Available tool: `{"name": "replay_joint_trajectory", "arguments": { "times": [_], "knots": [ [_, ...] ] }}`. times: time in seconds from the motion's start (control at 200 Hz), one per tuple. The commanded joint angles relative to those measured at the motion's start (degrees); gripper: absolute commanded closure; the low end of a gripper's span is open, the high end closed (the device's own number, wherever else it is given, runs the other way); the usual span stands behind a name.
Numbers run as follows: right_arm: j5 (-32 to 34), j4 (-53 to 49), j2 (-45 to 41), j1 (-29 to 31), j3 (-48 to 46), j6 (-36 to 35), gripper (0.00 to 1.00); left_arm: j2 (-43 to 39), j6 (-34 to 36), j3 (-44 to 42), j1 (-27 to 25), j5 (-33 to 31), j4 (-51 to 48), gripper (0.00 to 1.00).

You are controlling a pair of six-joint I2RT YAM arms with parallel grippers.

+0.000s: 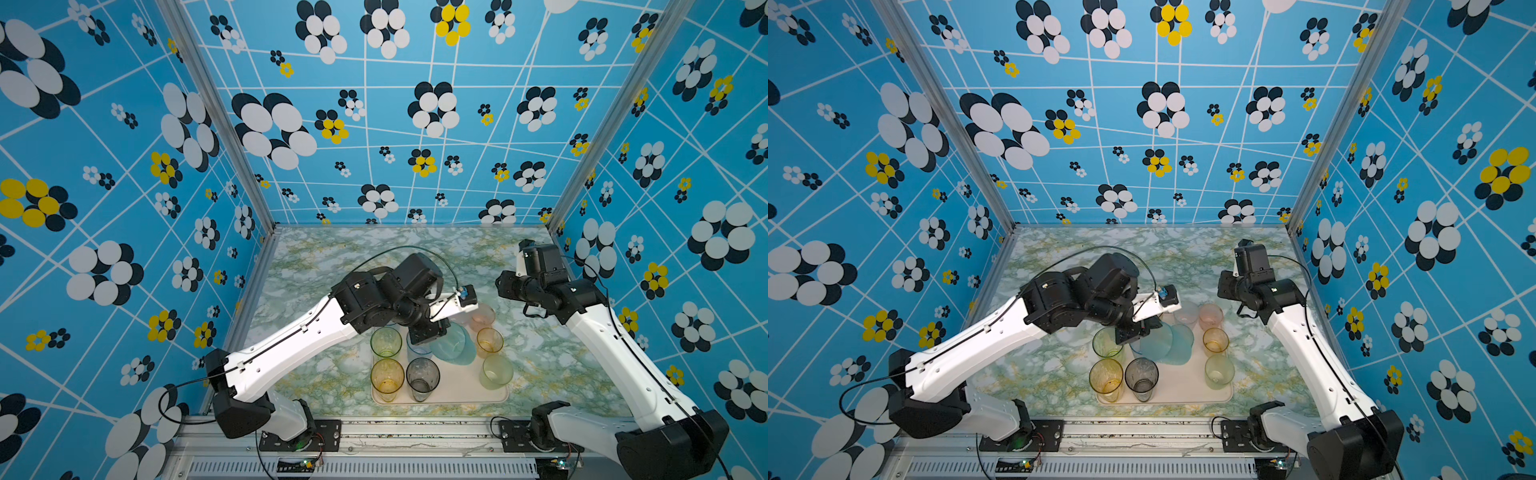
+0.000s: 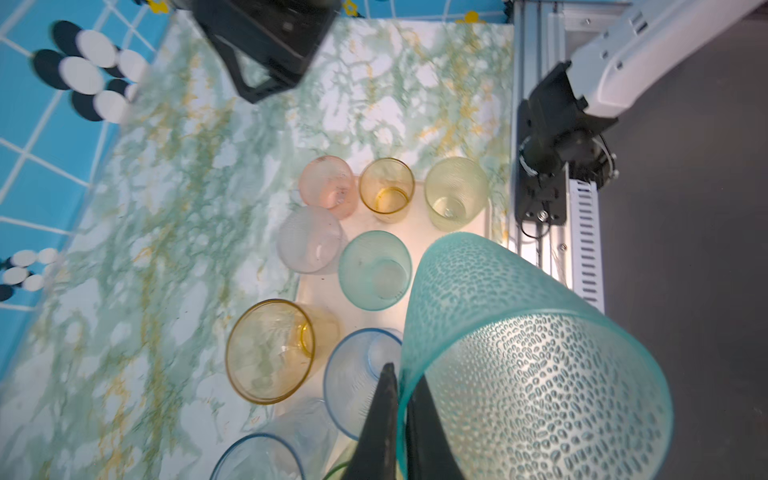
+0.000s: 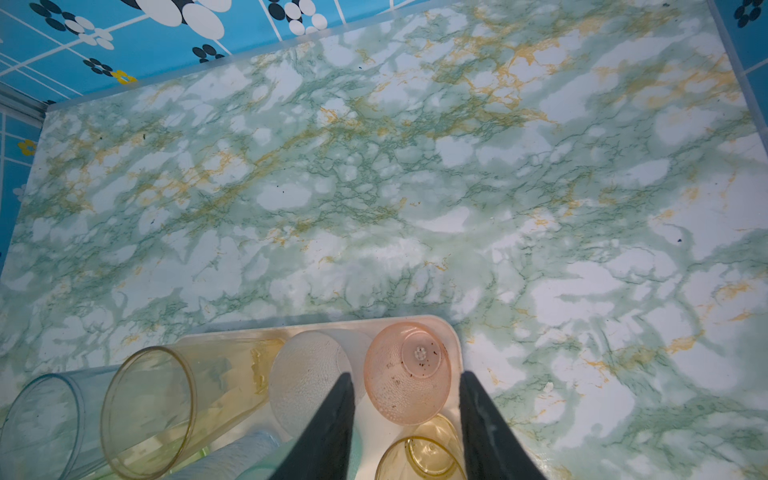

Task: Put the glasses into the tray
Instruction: 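Carry the teal cup over the tray's nearer end with the left gripper, then lower the teal cup into the gap beside the other teal cup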

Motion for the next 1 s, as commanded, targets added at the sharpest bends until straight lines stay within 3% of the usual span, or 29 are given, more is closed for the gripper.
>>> {"name": "replay_joint_trajectory", "arguments": {
  "times": [0.0,0.305,0.515,0.995],
  "knots": [
    [0.4,0.8,0.6,-0.4,1.6,0.3,0.56,4.3,4.2,3.4,-2.8,0.1,-6.6,0.95],
    [0.0,1.1,0.3,-0.4,1.2,-0.4,0.56,12.3,3.8,3.5,-7.5,-0.2,-7.6,0.96],
    [-0.7,1.8,0.5,-0.4,0.7,-0.6,0.56,15.9,2.9,1.8,-9.2,-4.4,-4.6,0.96],
    [-1.0,1.6,0.1,-0.4,0.4,-1.4,0.56,21.2,2.0,-0.5,-10.1,-10.7,0.1,0.96]
  ]
}}
